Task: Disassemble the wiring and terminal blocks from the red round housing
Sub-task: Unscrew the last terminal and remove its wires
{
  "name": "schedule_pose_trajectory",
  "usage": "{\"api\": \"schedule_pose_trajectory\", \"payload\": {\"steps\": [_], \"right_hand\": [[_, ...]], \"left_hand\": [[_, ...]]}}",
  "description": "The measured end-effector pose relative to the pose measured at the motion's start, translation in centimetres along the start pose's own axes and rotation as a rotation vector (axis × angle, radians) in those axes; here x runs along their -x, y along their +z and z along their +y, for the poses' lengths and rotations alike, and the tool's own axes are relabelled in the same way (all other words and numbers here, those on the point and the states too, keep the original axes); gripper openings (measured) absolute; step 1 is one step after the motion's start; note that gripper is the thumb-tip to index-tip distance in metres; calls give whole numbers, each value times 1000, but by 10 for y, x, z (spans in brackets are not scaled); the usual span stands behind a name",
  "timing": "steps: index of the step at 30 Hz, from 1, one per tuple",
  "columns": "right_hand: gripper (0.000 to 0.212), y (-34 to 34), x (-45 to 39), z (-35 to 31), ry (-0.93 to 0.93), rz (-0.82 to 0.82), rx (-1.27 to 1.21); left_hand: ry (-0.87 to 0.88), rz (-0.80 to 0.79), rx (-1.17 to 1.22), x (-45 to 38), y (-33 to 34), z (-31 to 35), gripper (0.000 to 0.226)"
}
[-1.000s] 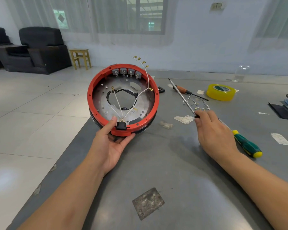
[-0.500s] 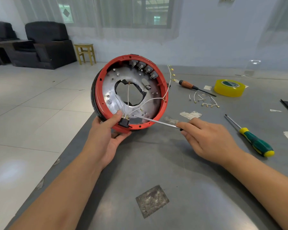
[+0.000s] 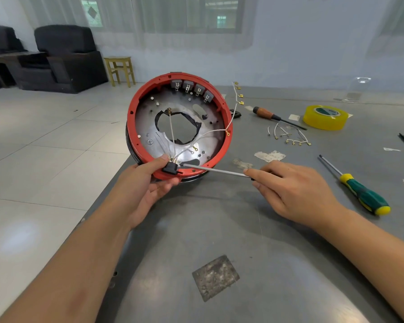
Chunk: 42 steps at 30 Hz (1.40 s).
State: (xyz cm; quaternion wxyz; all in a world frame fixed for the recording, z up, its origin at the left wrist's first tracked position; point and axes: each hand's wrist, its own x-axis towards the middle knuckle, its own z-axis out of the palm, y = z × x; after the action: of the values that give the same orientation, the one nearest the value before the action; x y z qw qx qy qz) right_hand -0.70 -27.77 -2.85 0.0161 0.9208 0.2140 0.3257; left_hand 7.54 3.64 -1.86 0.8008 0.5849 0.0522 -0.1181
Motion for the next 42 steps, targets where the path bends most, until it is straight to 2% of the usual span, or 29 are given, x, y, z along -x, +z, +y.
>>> {"api": "schedule_pose_trajectory", "payload": {"steps": [14,22,28,35,38,42], "right_hand": [[29,-10,-4,-3,-33,44,11],[28,-15,-5,-4,-47,15,-9],[29,-16,-8,-5,-72,24,-5],[27,-17,-10,-7,-100,28,10],[29,-16,-10,-7,-98,21,4],[29,-15,-10,-6,-100,22,5]], "left_hand": [[7,-9,154,-3,6,-9,16],[65,-14,134,-7,8,-16,3],[39,15,84,-9,7,-16,12],[0,13,35,-4,10,-11,7],[-13,32,22,-3,12,-10,14],[-42,51,28,-4,14,-8,7]]}}
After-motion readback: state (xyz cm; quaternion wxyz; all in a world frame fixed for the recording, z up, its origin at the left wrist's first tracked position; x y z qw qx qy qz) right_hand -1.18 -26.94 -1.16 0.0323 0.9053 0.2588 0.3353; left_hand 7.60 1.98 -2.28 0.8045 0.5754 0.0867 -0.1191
